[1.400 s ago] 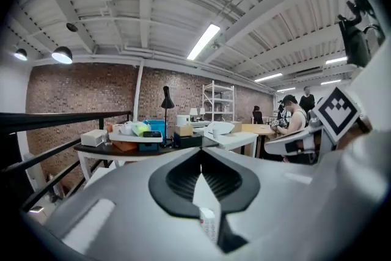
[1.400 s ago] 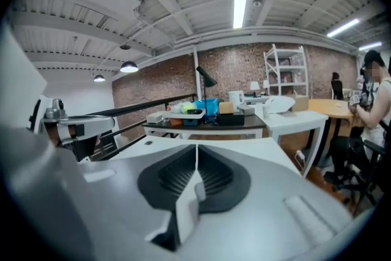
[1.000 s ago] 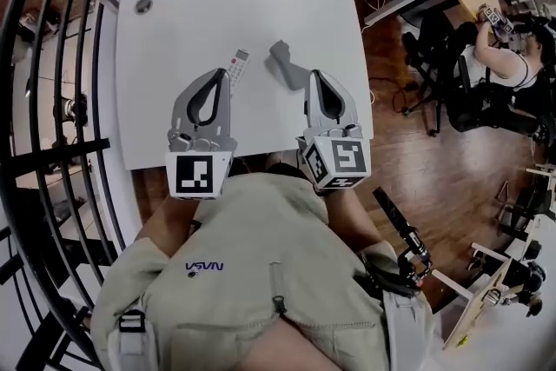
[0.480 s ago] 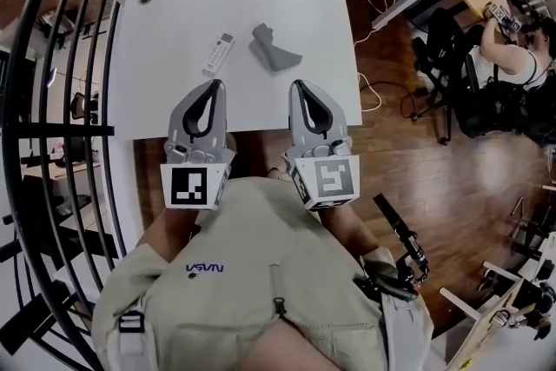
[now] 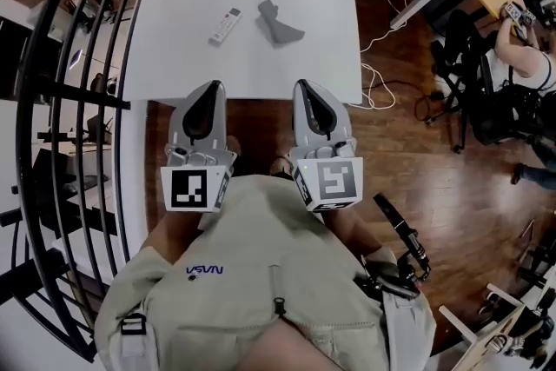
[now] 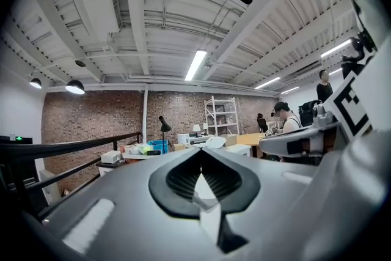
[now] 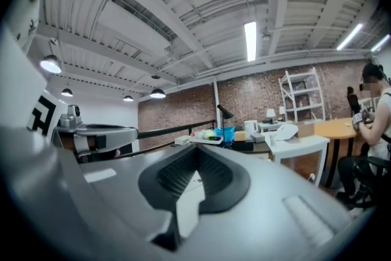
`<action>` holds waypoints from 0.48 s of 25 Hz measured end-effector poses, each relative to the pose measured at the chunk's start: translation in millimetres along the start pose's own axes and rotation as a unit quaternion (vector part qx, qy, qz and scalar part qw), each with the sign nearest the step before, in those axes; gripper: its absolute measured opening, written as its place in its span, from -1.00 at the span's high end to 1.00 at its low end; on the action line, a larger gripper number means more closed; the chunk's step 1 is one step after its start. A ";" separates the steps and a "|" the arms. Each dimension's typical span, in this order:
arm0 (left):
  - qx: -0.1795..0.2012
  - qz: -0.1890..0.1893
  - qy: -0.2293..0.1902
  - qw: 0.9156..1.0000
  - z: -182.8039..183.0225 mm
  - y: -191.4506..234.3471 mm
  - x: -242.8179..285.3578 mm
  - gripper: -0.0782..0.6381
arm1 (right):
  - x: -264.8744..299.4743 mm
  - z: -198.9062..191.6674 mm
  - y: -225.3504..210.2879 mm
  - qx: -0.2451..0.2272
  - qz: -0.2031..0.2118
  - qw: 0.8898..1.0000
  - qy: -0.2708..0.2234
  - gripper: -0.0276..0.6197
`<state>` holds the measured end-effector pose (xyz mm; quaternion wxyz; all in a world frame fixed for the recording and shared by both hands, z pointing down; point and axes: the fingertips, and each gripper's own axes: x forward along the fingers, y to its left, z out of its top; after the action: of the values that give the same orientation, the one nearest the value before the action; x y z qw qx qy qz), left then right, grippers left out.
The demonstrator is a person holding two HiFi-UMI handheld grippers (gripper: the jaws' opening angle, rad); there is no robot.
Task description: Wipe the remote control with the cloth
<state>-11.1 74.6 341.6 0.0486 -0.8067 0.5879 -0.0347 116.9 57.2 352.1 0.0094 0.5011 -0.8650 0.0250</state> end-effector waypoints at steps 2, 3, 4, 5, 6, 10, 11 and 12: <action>0.004 0.002 -0.003 1.000 3.8 -1.2 -10.6 0.76 | -7.5 4.7 7.1 -0.003 0.000 1.000 -0.007 0.90; 0.005 0.001 -0.004 1.000 5.0 -1.7 -15.4 0.76 | -10.5 6.5 10.5 -0.004 -0.001 1.000 -0.009 0.90; 0.005 0.001 -0.004 1.000 5.7 -2.5 -19.9 0.76 | -13.3 7.5 13.4 -0.004 -0.002 1.000 -0.009 0.90; 0.006 -0.001 -0.004 1.000 6.0 -3.7 -24.1 0.76 | -15.8 8.0 16.0 -0.001 -0.004 1.000 -0.010 0.90; 0.006 -0.003 -0.003 1.000 6.0 -5.0 -28.1 0.76 | -18.2 8.6 18.5 0.002 -0.005 1.000 -0.010 0.90; 0.006 -0.012 -0.001 1.000 4.0 -1.3 -43.1 0.76 | -25.0 9.3 31.0 0.006 -0.018 1.000 -0.009 0.90; 0.004 -0.013 -0.001 1.000 3.5 1.0 -46.7 0.76 | -26.8 8.6 35.1 0.006 -0.022 1.000 -0.007 0.90; -0.001 -0.014 -0.001 1.000 4.2 3.0 -50.2 0.76 | -29.1 7.9 39.6 0.006 -0.026 1.000 -0.006 0.90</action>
<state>-28.9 121.6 337.1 0.0477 -0.8147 0.5769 -0.0336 97.1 101.7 341.7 0.0019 0.5239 -0.8513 0.0275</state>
